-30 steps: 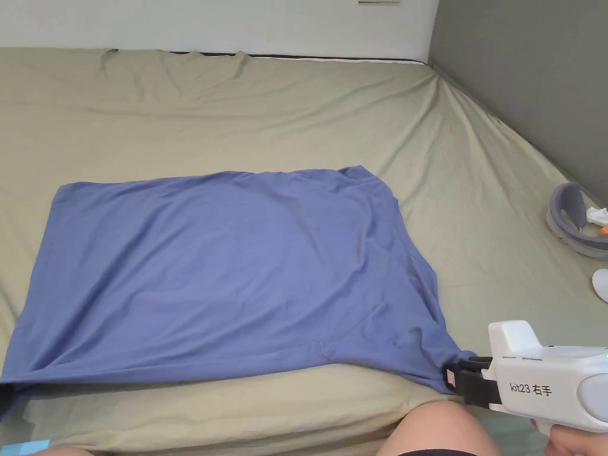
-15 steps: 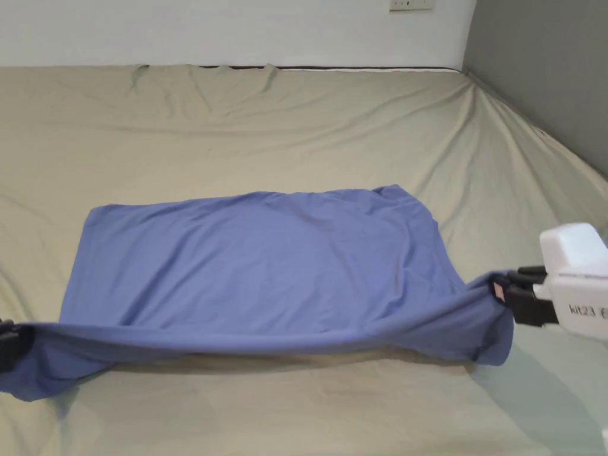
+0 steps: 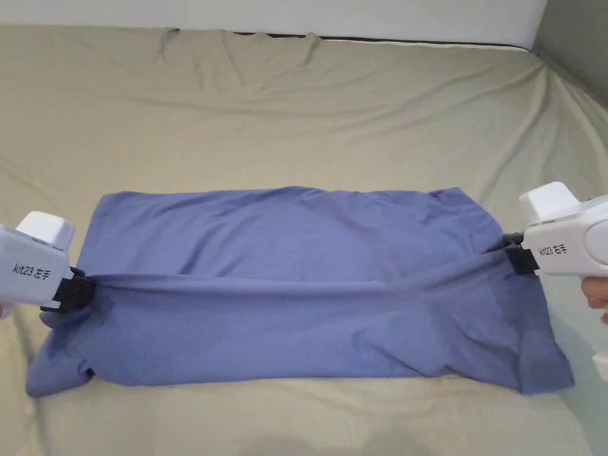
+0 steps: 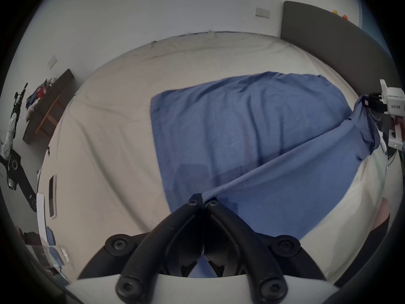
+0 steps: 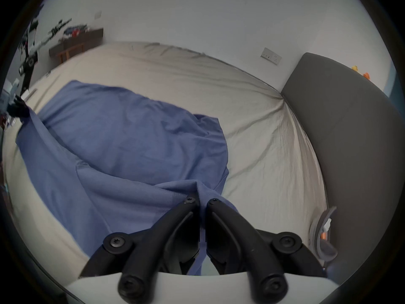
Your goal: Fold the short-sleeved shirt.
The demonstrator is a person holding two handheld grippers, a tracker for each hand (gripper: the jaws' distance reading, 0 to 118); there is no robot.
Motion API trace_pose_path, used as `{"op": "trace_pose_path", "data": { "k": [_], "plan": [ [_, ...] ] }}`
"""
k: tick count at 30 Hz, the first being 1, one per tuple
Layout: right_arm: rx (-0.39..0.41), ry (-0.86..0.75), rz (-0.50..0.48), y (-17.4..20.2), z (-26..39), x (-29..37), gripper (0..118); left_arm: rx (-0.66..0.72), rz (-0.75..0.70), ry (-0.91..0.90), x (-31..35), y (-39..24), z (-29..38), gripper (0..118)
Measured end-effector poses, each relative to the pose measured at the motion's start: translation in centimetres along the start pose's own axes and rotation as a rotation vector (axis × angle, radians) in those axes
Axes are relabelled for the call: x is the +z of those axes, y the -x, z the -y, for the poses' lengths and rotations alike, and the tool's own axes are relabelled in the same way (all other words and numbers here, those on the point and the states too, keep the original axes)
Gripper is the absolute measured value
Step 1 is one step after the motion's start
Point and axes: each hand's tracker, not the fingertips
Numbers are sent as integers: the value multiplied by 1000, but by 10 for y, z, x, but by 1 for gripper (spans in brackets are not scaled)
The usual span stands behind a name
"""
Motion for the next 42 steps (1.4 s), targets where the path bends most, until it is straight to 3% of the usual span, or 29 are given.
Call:
{"op": "trace_pose_path", "data": {
  "k": [3, 4, 5, 6, 7, 8, 9, 12, 16, 18, 20, 21, 22, 23, 25, 27, 28, 29, 30, 31, 33, 34, 36, 37, 38, 42],
  "plan": [
    [29, 36, 16, 6, 4, -26, 4, -29, -18, 37, -24, -6, 1, 4],
    [34, 49, 28, 8, 8, -33, 5, -23, -11, 33, -30, -7, 5, 25],
    [34, 53, 30, 9, 13, -38, 12, -15, -13, 24, -33, -7, 8, 56],
    [29, 47, 33, 9, 17, -38, 31, 1, -21, 3, -34, -6, 11, 82],
    [-28, 25, 54, 7, 20, -32, 71, 44, -54, -27, -34, -2, 15, 104],
    [-83, 0, 99, 5, 23, -26, 95, 79, -66, -43, -30, 2, 18, 107],
    [-158, -43, 142, 0, 27, -16, 102, 148, -44, -66, -20, 10, 22, 106],
    [-336, -314, 199, -14, 34, 45, 102, 310, 23, -125, 22, 21, 33, 106],
    [-459, -563, 156, -10, 56, 140, 102, 197, -130, -514, 124, -8, 64, 104],
    [-473, -639, 170, 6, 77, 181, 99, 203, -127, -656, 167, -28, 85, 89],
    [-453, -695, 174, 27, 98, 213, 78, 241, -165, -717, 201, -50, 108, 60],
    [-411, -713, 179, 35, 106, 224, 56, 250, -178, -727, 210, -59, 117, 46],
    [-440, -686, 177, 45, 118, 231, 20, 244, -177, -722, 213, -67, 125, 17],
    [-449, -690, 191, 54, 129, 235, 4, 227, -175, -713, 218, -76, 133, 0],
    [-463, -701, 198, 67, 155, 241, 3, 221, -156, -705, 217, -88, 149, 0],
    [-476, -693, 161, 80, 180, 235, 0, 129, -65, -624, 198, -88, 159, 0],
    [-403, -672, 194, 87, 183, 233, 0, 147, -93, -599, 190, -91, 165, 0],
    [-388, -578, 159, 84, 180, 226, 0, 162, -100, -567, 182, -92, 171, 0],
    [-445, -498, 72, 81, 182, 218, 0, 181, -89, -561, 178, -91, 177, 0],
    [-465, -546, 89, 78, 185, 213, 0, 235, -81, -562, 172, -91, 186, 0],
    [-371, -544, 177, 81, 180, 211, 0, 282, -50, -504, 165, -88, 190, 0],
    [-373, -554, 168, 80, 180, 209, 0, 259, -40, -501, 166, -82, 191, 0],
    [-476, -511, 76, 80, 184, 208, 0, 218, -96, -537, 167, -81, 194, 0],
    [-443, -526, 98, 80, 182, 208, 0, 225, -97, -531, 165, -78, 195, 0],
    [-464, -498, 78, 81, 182, 205, 0, 250, -81, -524, 169, -77, 195, 0],
    [-426, -519, 55, 85, 178, 209, 0, 316, -39, -452, 151, -59, 195, 0]
  ]
}}
